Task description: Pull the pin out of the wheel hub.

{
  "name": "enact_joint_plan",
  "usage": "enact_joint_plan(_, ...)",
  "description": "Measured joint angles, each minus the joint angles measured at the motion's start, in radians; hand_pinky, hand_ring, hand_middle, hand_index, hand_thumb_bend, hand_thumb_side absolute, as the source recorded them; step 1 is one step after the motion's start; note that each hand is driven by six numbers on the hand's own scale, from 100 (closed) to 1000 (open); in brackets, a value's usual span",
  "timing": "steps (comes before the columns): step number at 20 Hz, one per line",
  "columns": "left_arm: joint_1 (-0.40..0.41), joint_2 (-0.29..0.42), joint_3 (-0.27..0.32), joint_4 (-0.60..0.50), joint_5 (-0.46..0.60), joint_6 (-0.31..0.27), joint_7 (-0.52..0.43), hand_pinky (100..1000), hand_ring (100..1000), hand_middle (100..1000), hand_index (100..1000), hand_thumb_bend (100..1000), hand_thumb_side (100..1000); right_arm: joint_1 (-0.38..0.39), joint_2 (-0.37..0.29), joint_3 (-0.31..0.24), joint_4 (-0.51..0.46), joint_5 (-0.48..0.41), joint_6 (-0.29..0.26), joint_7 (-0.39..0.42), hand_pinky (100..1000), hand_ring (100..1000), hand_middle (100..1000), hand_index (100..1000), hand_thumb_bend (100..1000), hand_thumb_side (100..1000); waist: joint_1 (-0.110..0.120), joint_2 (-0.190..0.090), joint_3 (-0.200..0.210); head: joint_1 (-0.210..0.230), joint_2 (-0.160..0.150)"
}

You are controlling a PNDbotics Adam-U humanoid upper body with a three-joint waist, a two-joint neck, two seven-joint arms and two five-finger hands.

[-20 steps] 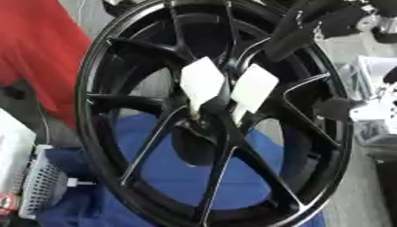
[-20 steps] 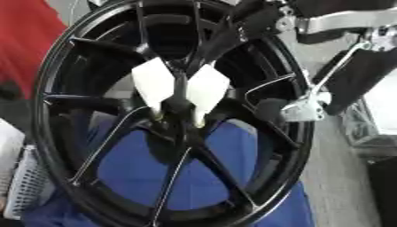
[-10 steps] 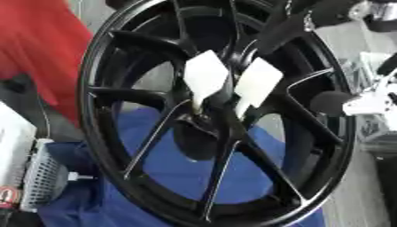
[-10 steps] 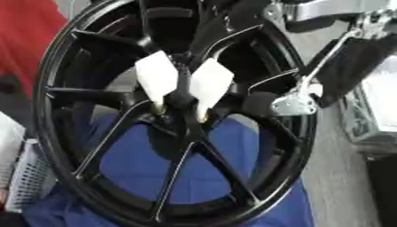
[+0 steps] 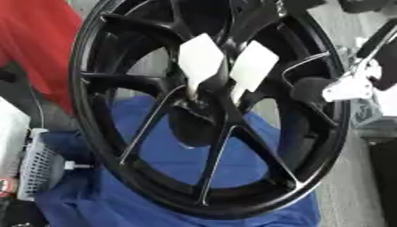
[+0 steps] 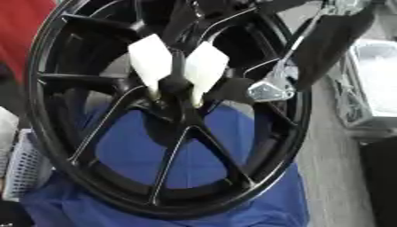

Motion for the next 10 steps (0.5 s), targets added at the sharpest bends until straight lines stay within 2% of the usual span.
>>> enact_joint_plan(10,-0.002,0.0,0.0,0.0,0.001,0.0,0.0,759,703,604,729,406,570,-0.015,0.016,0.021,0.0,0.02,0.035,0.008,880,856,805,896,275,359,-0.001,0.001,0.013,-0.011,-0.003)
